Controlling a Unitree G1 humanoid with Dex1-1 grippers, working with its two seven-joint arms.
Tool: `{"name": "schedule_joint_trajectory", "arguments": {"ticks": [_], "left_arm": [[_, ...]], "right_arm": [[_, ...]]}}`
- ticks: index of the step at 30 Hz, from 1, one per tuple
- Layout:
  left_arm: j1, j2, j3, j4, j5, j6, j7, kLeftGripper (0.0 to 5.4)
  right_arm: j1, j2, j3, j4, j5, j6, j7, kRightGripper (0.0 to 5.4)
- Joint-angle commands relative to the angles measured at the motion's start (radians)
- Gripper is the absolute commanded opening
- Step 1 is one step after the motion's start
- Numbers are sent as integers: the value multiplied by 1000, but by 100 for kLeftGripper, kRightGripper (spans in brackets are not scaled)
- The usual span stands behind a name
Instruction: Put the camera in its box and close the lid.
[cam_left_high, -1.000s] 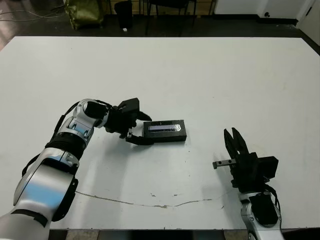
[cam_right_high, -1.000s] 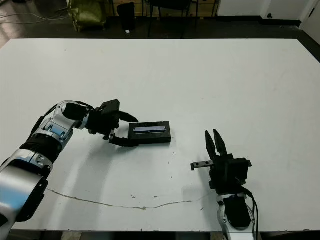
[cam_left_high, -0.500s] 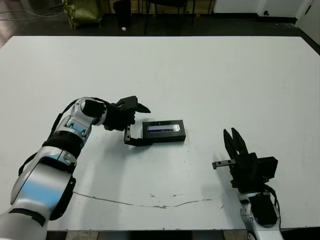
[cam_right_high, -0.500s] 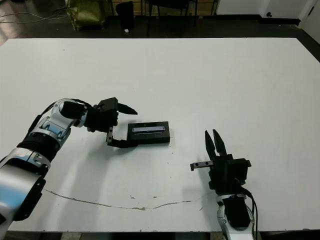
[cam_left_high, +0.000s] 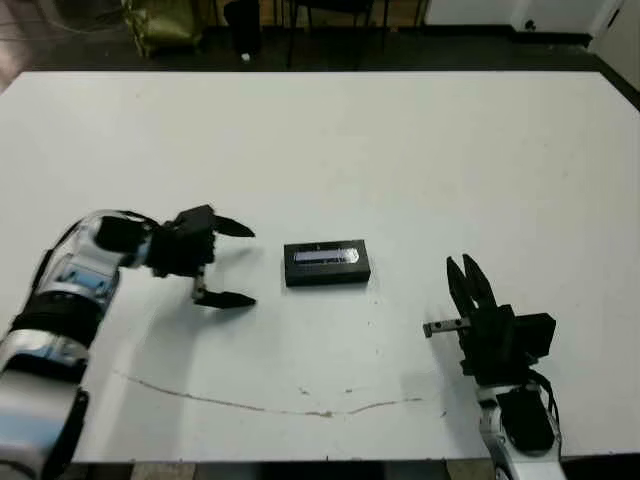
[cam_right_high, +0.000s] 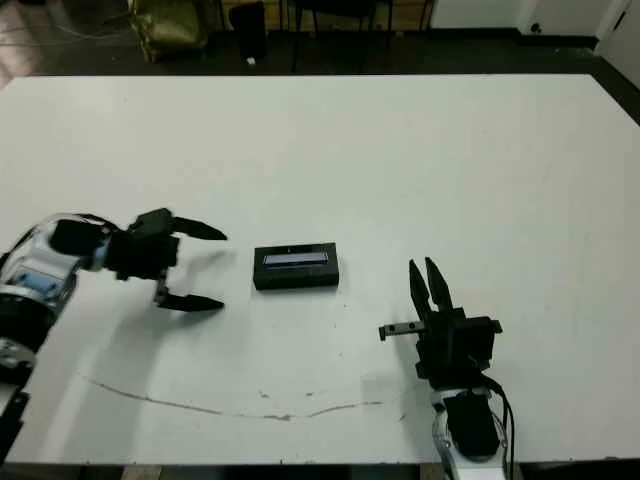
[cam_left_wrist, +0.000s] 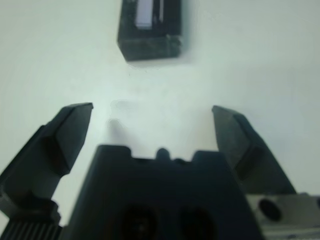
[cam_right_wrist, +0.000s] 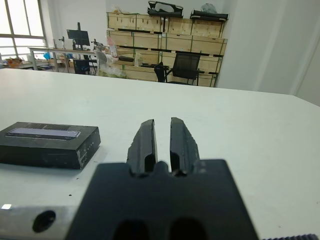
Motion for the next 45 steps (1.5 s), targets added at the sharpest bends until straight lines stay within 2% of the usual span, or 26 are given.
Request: {"name": "schedule_joint_trajectory", "arguments": {"ticks": [1,6,12,16,20,23,29,35,39,45], "left_arm": [[71,66,18,-87,-7,62,6,538],[150,80,102,-220,-65,193,121,538],[251,33,195,-442,-182,321,278,538],[338,-65,252,-635,-225,417,504,478],[412,-207,269,-772,-247,378,695,380],[454,-283,244,-867,-260,406,792,308],[588,-487,111,-1084,-196,545,1103,159],[621,-604,-21,-1140,-154,637,1250,14],[617,-679,-50,-1134,-191,719,1308,2],[601,-706,-84,-1092,-172,788,1347,2]], "right_arm": [[17,-1,3,5,-13,3,-10,0],[19,-3,5,1,-14,13,-8,0],[17,0,1,10,-7,9,-10,0],[16,2,2,1,-24,13,-19,0],[11,3,2,-7,-33,18,-27,0],[2,1,2,6,-30,4,-24,0],[2,1,7,-8,-46,16,-31,0],[2,6,3,-10,-48,16,-40,0],[4,7,3,-11,-41,8,-38,0],[4,7,4,4,-54,-11,-47,0]]}}
